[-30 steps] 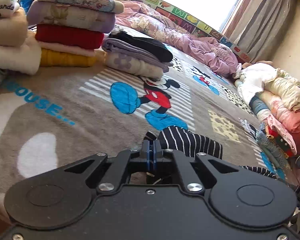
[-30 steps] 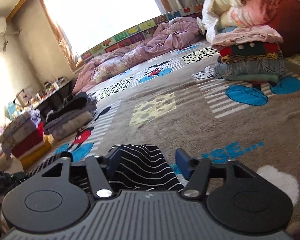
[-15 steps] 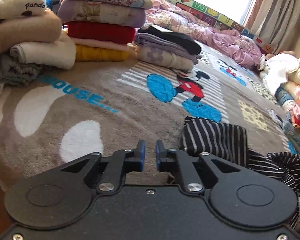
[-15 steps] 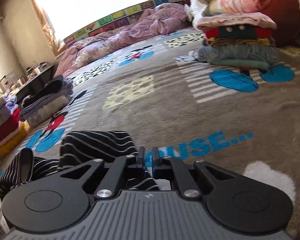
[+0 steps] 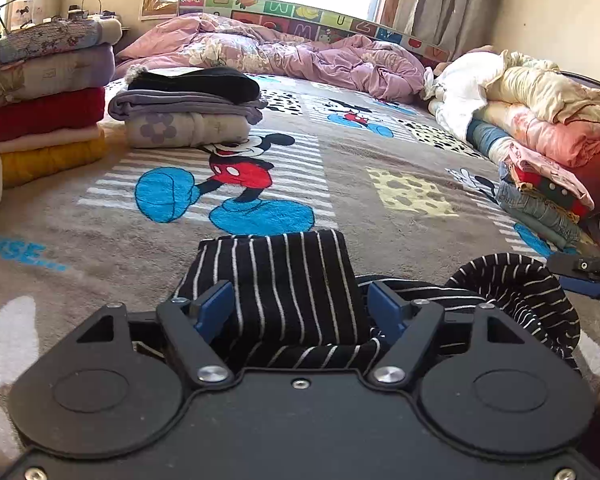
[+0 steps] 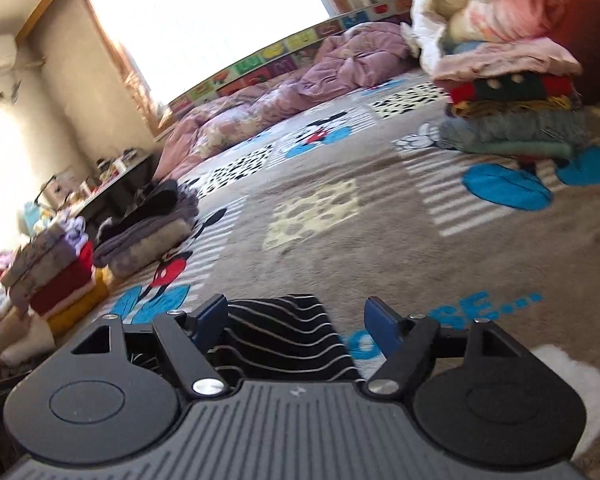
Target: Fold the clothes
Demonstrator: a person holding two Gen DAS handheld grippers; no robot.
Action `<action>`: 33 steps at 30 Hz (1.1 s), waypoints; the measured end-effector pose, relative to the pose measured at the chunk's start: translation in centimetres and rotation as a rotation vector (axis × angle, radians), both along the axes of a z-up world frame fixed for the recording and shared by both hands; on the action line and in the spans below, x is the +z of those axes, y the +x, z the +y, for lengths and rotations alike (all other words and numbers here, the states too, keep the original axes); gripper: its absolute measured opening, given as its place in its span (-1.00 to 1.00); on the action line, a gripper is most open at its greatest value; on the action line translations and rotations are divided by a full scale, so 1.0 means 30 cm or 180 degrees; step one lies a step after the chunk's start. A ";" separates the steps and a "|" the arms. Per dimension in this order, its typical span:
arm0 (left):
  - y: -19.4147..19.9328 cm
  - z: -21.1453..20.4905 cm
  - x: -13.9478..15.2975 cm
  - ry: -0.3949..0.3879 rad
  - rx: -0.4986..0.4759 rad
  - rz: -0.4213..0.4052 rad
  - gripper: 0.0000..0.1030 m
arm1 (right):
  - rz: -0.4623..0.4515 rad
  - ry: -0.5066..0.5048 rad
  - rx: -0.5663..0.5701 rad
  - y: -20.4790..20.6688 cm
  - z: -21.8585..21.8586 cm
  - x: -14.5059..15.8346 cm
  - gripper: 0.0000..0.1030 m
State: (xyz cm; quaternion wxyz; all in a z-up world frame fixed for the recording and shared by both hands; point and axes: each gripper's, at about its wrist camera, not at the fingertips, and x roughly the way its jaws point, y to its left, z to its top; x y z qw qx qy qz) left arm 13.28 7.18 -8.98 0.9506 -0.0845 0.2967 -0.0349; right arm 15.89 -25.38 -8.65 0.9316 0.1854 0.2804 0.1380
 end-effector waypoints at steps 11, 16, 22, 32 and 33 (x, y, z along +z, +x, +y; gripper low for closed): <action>0.046 0.025 -0.075 0.0024 0.0165 0.0174 -0.42 | 0.0027 -0.0727 0.0317 0.067 0.155 -0.055 -0.37; 0.042 0.044 -0.073 -0.0057 0.0165 0.0170 -0.90 | 0.0073 -0.0292 0.0074 0.060 0.080 -0.091 -0.67; 0.020 0.101 -0.053 -0.0245 0.0345 0.0086 -0.94 | 0.0075 0.0164 -0.0341 0.030 -0.036 -0.104 -0.77; -0.021 0.248 -0.055 -0.0389 0.0859 0.0179 -0.94 | 0.0174 0.0450 -0.0946 -0.026 -0.242 -0.134 -0.91; -0.023 0.262 -0.058 -0.0391 0.0919 0.0205 -0.94 | 0.0187 0.0457 -0.0980 -0.032 -0.258 -0.138 -0.91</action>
